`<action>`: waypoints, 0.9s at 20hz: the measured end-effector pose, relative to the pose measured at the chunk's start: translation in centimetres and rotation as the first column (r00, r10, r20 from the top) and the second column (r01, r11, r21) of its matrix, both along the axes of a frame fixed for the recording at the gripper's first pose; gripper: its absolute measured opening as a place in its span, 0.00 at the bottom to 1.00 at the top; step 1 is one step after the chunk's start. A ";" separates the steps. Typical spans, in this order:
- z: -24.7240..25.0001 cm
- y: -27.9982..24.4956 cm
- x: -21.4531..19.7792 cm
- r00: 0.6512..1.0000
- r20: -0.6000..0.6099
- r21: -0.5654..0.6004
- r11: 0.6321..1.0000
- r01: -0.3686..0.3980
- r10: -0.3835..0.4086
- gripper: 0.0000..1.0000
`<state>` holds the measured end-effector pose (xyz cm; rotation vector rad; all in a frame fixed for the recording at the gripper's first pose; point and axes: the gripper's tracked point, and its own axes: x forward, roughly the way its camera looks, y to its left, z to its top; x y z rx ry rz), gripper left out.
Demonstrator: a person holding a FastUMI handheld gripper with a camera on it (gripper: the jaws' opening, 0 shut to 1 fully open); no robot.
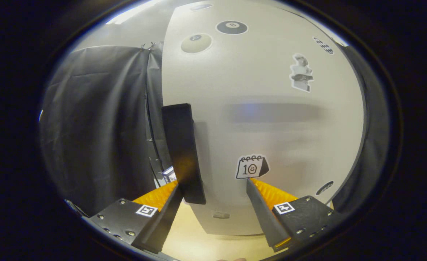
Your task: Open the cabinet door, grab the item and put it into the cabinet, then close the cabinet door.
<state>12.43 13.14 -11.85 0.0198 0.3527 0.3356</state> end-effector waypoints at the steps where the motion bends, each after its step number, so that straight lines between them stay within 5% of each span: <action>1: 0.0 0.0 0.0 1.000 0.008 -0.005 1.000 0.004 -0.004 1.00; 18: 0.9 0.7 -0.6 0.985 0.163 -0.070 0.996 -0.049 0.060 1.00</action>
